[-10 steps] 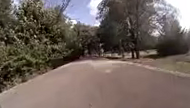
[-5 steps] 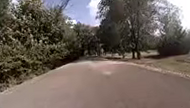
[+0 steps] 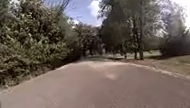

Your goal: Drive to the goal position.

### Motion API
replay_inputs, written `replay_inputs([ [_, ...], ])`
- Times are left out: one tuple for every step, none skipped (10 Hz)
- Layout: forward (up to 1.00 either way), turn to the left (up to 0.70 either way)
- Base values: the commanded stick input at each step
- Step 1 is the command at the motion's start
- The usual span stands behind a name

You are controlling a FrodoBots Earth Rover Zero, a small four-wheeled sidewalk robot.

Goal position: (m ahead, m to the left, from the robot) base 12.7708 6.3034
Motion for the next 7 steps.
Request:
replay_inputs([
  [0.70, 0.00],
  [0.70, 0.00],
  [0.70, 0.00],
  [0.70, 0.00],
  [0.70, 0.00],
  [0.70, 0.00],
  [0.70, 0.00],
])
